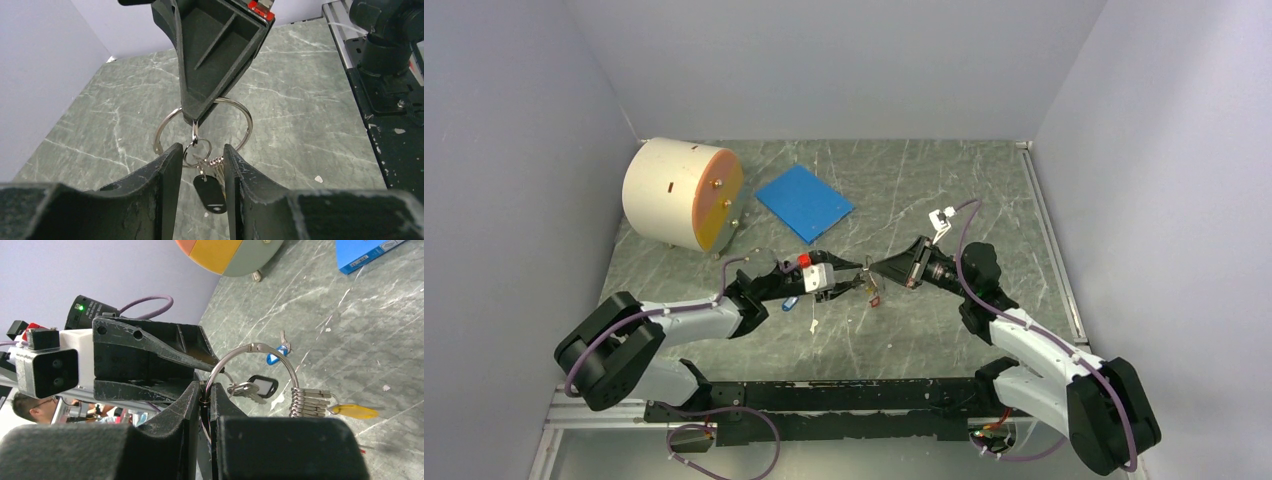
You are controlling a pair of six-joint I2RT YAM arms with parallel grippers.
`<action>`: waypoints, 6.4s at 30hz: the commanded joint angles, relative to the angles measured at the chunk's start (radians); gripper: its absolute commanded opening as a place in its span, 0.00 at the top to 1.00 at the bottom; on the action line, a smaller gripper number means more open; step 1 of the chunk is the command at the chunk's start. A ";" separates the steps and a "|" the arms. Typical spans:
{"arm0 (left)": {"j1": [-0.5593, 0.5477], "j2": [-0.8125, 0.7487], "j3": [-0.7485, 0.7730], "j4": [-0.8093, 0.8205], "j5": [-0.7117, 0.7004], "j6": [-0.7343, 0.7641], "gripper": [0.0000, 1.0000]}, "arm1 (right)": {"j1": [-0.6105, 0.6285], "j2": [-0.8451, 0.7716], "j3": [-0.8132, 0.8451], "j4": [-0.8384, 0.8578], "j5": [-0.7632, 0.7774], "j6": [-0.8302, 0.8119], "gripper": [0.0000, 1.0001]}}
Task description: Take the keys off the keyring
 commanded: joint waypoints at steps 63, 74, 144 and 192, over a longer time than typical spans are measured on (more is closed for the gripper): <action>0.000 0.054 0.095 -0.090 0.015 0.009 0.97 | 0.049 -0.041 0.282 -0.540 0.167 -0.308 0.72; 0.001 0.063 0.095 -0.072 0.001 -0.004 0.97 | 0.060 -0.003 0.297 -0.615 0.154 -0.319 0.66; -0.009 0.071 0.096 -0.053 -0.022 -0.020 0.97 | 0.092 0.017 0.272 -0.550 0.186 -0.285 0.83; 0.003 0.119 0.102 0.012 0.040 -0.092 0.79 | 0.098 -0.018 0.363 -0.667 0.212 -0.374 1.00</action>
